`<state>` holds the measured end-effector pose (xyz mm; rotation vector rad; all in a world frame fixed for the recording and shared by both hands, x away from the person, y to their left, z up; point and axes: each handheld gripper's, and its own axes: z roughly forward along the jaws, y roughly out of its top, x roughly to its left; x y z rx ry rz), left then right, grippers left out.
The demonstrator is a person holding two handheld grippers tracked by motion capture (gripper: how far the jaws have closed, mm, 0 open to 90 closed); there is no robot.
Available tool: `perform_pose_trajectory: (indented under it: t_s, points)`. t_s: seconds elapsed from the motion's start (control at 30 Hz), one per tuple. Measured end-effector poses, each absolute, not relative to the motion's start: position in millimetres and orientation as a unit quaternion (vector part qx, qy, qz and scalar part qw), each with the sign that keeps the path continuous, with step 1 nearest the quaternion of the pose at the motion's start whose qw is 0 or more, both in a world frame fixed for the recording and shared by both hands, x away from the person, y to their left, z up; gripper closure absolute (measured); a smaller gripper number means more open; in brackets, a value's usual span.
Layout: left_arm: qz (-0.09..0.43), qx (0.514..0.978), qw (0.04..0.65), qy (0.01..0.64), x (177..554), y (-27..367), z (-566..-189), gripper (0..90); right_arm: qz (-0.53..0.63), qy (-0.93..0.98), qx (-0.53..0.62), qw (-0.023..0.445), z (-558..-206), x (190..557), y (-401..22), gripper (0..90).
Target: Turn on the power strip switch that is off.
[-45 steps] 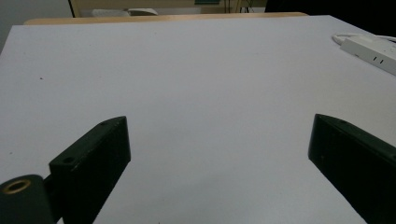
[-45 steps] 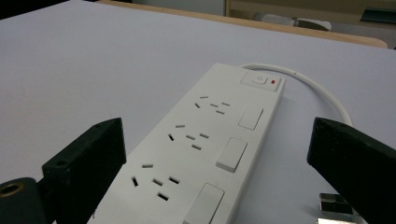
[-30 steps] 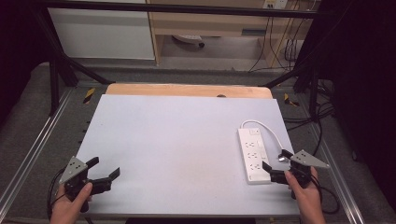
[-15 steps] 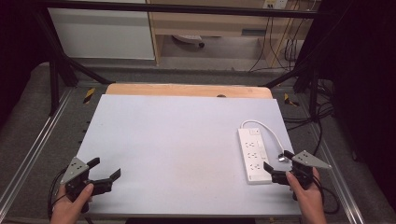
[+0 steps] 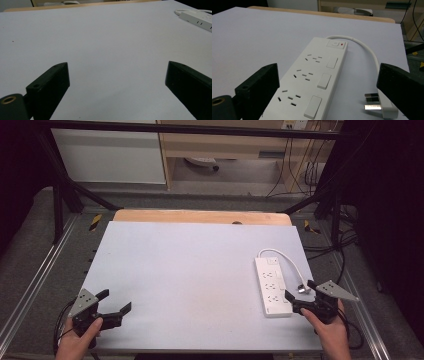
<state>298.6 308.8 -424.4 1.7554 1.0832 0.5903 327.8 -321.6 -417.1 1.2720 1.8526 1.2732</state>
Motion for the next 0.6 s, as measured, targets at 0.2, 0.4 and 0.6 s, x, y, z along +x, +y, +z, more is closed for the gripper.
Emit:
perform_pose_trajectory:
  t_s: [0.2, 0.4, 0.6]
  points:
    - [0.240, 0.720, 0.477, 0.443, 299, 308, -425, 5.7, 0.477, 0.689, 0.475, 0.267, -410, 328, -321, 5.9]
    - [0.240, 0.721, 0.475, 0.444, 299, 308, -426, 5.7, 0.477, 0.692, 0.475, 0.262, -403, 328, -318, 5.8]
    - [0.239, 0.722, 0.474, 0.444, 299, 308, -426, 5.7, 0.476, 0.697, 0.471, 0.257, -397, 329, -312, 4.8]
